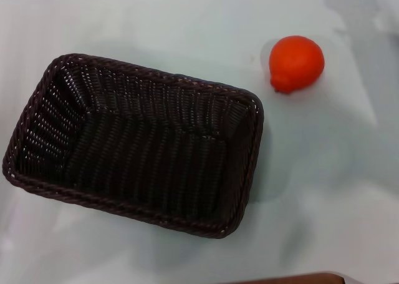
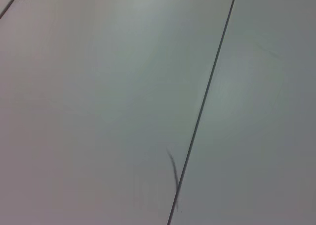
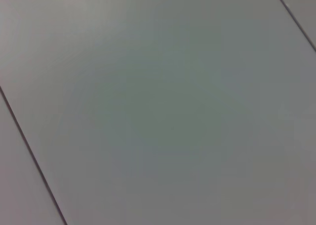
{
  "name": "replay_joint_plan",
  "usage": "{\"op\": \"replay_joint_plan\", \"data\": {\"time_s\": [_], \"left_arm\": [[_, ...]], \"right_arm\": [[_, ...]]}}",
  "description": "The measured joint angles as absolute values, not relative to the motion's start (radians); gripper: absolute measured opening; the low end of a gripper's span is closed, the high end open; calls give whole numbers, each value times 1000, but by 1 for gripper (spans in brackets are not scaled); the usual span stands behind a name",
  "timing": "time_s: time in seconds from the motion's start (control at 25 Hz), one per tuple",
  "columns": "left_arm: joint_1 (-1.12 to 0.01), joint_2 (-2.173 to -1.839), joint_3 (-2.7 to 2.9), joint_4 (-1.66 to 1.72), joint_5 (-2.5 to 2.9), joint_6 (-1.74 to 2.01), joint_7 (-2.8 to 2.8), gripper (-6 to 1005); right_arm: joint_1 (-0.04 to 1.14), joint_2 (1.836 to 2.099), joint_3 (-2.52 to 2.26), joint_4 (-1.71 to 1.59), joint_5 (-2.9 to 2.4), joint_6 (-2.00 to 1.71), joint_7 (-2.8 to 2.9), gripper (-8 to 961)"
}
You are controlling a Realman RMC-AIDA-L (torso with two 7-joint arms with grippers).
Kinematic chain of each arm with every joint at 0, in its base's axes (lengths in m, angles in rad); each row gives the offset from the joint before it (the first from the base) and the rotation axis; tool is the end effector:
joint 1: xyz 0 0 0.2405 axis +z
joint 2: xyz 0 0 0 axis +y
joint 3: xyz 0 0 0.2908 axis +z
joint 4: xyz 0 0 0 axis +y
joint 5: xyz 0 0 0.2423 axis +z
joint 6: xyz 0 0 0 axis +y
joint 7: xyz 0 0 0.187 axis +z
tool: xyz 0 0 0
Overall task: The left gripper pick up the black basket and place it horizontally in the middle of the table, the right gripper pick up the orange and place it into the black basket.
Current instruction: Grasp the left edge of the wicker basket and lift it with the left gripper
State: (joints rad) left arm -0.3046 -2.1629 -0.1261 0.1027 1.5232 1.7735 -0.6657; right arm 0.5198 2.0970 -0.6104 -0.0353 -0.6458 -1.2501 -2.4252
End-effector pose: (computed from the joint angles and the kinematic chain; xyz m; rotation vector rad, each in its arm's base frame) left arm -0.3652 0.3012 0.0086 -1.3532 -0.5185 -1.2727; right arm 0.3813 0.4196 0.0007 -0.9078 -1.3430 -1.3959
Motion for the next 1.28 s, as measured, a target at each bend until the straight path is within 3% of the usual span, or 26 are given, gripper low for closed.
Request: {"op": "replay_joint_plan", "data": {"time_s": [0.52, 0.72, 0.88, 1.0, 1.16, 1.28], "left_arm": [[-307, -2156, -61, 150, 1523, 1773, -795, 320], [-311, -2138, 55, 286, 1523, 1809, -1036, 320], [-312, -2115, 175, 429, 1523, 1809, -1254, 491], [-302, -2068, 362, 552, 1533, 1806, -1422, 631], [-308, -2017, 473, 690, 1629, 1805, -1629, 699], [-325, -2001, 509, 829, 1761, 1814, -1780, 751]], "right_arm": [[519, 2097, -609, -35, -646, -1242, -2425, 826], [517, 2097, -608, -35, -646, -1240, -2425, 825], [515, 2097, -604, -35, -646, -1239, -2425, 825], [515, 2097, -598, -35, -646, -1239, -2425, 825], [515, 2097, -596, -35, -646, -1238, -2425, 825], [517, 2097, -595, -35, -646, -1237, -2425, 825]]}}
